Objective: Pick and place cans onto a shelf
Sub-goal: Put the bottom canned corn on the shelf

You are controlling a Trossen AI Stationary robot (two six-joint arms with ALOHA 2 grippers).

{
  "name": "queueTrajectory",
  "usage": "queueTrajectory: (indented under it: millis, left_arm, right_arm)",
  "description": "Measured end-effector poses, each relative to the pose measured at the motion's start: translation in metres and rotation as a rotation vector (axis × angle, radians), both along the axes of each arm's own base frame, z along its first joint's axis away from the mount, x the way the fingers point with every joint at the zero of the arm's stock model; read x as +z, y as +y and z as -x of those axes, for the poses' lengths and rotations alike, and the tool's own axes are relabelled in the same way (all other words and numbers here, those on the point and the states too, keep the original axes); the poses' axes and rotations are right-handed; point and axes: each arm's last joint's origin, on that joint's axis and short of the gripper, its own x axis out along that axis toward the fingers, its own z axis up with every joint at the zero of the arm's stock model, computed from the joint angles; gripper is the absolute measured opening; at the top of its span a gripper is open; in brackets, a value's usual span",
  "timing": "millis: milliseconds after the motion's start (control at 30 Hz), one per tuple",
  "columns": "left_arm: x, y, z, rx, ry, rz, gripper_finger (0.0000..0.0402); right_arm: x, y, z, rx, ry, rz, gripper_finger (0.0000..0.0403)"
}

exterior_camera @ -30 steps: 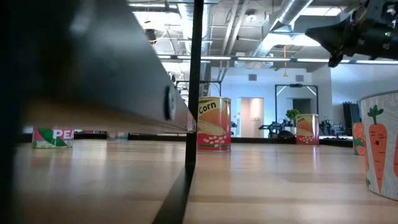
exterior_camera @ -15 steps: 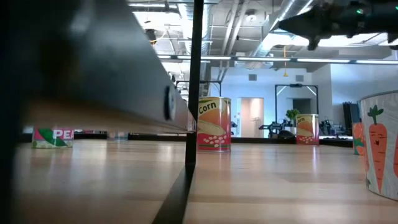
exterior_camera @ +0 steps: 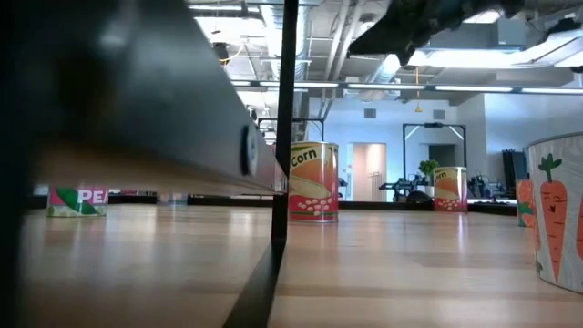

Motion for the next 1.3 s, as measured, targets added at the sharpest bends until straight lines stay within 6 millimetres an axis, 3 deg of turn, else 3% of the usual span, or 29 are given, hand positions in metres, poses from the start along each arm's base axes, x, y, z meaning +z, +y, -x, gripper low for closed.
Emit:
queueTrajectory:
  millis: [200, 533, 833, 1033, 1300]
  left_arm:
    - [0.000, 0.000, 0.000, 0.009, 0.002, -0.011, 0.0000]
    - [0.000, 0.000, 0.000, 0.003, -0.020, 0.101, 0.0000]
    - [0.000, 0.000, 0.000, 0.003, -0.020, 0.104, 0.0000]
    - [0.000, 0.000, 0.000, 0.002, -0.025, 0.131, 0.0000]
    - [0.000, 0.000, 0.000, 0.002, -0.030, 0.154, 0.0000]
  right_arm:
    - [-0.001, 0.004, -0.038, 0.043, 0.251, -0.021, 0.0027]
    - [-0.022, 0.016, -0.096, 0.081, 0.607, -0.007, 0.0105]
    - [-0.036, 0.023, -0.135, 0.031, 0.777, 0.051, 0.0166]
    - [-0.048, 0.024, -0.151, 0.036, 0.839, 0.061, 0.0141]
    - [-0.055, 0.022, -0.159, 0.051, 0.880, 0.069, 0.0026]
